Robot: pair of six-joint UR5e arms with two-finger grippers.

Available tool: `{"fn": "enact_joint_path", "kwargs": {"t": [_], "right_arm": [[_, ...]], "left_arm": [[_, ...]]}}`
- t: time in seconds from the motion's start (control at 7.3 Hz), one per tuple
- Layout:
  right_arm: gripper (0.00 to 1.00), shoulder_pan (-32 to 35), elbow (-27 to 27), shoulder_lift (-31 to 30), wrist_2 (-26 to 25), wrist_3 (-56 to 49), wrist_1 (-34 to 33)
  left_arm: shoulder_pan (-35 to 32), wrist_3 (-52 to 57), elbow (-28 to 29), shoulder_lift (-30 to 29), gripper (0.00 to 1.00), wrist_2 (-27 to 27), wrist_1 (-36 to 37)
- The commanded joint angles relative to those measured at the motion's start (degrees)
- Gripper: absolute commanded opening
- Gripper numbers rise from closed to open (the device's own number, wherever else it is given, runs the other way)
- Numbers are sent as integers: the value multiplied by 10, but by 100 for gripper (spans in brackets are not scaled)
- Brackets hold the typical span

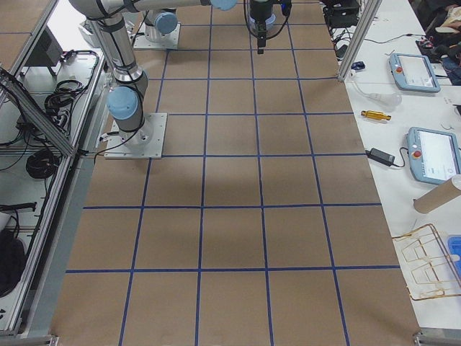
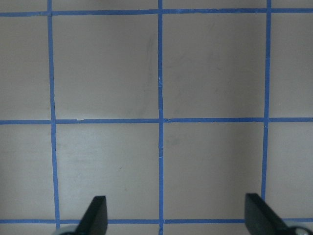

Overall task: Stack green bowl on blue bowl
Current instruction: 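Move the left gripper down to the pale green bowl at the table edge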

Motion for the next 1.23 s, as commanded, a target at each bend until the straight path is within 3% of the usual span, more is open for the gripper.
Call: {"fn": "enact_joint_path", "kwargs": {"t": [0.0, 0.41, 1.1], "right_arm": [[100, 0, 0, 0, 0, 0, 0], [100, 0, 0, 0, 0, 0, 0], [100, 0, 0, 1, 0, 0, 0]], "left_arm": [[43, 216, 60, -94, 100, 0, 90], [100, 322, 184, -225, 97, -40, 110], [136, 488, 232, -303, 94, -87, 81]]}}
